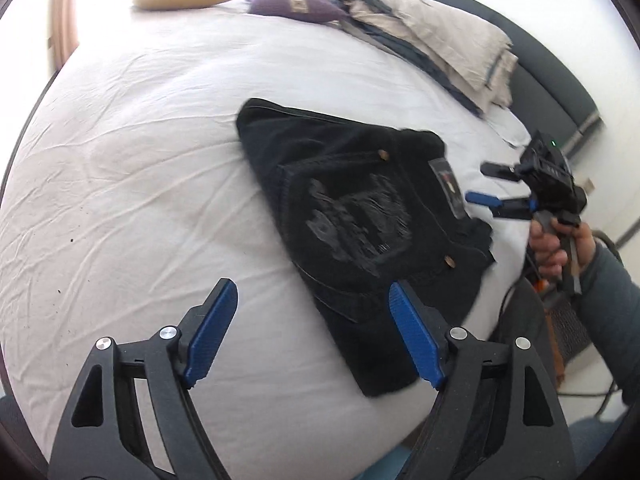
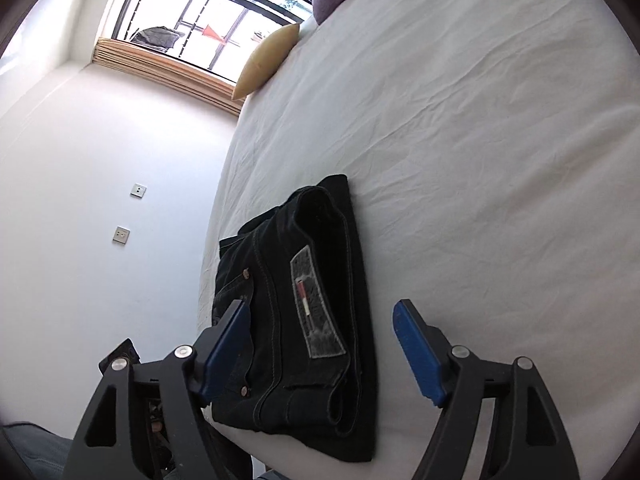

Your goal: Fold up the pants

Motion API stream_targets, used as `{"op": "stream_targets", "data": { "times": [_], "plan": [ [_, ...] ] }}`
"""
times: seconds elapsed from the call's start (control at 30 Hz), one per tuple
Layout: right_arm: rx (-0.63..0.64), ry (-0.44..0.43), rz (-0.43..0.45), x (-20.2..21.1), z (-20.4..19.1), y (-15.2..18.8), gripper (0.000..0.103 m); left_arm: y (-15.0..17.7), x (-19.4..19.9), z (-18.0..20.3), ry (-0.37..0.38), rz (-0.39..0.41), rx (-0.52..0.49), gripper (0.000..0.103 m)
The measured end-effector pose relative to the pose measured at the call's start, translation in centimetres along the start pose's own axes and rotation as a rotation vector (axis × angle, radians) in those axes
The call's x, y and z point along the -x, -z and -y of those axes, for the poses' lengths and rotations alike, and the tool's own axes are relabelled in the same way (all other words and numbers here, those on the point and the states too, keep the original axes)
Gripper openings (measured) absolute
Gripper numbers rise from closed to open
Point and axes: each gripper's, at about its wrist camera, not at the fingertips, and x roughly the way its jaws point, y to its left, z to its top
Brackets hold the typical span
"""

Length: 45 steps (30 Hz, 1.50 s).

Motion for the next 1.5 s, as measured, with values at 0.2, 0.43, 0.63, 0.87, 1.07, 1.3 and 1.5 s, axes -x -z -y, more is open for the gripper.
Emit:
{"op": "stream_targets", "data": {
  "times": [0.2, 0.43, 0.63, 0.87, 1.07, 1.3, 1.5],
  "plan": [
    [0.05, 0.023, -0.061, -3.2, -1.2, -1.0, 0.077, -2.3, -4.4, -0.8, -0.038, -0.106, 0.072, 0.078],
    [0.105, 0.095, -0.12, -5.2, -2.8, -0.7, 0.062, -3.4, -6.2, -0.3, -0.014, -0.158, 0.094, 0.078],
    [0.115, 0.171, -0.126, -5.1, -3.2, -0.4, 0.036, -4.7, -7.3, 1.0, -0.012, -0.188, 0.065, 0.058],
    [0.279, 0.317, -0.098, -4.8, -7.1, 0.7, 0.023, -6.0, -7.3, 2.3, -0.03, -0.194, 0.03, 0.025],
    [0.394, 0.344, -0.034, -3.4, -11.6, 1.4, 0.018, -7.1, -4.6, 2.0, -0.02, -0.156, 0.038, 0.019],
    [0.435, 0.275, 0.028, -4.3, -15.1, -2.3, 0.018, -12.0, -0.7, -0.4, -0.081, -0.061, -0.007, 0.019],
    [0.388, 0.223, 0.023, -10.0, -14.8, -7.6, 0.018, -17.0, -2.9, -5.8, -0.141, -0.047, -0.026, 0.019]
  ]
}}
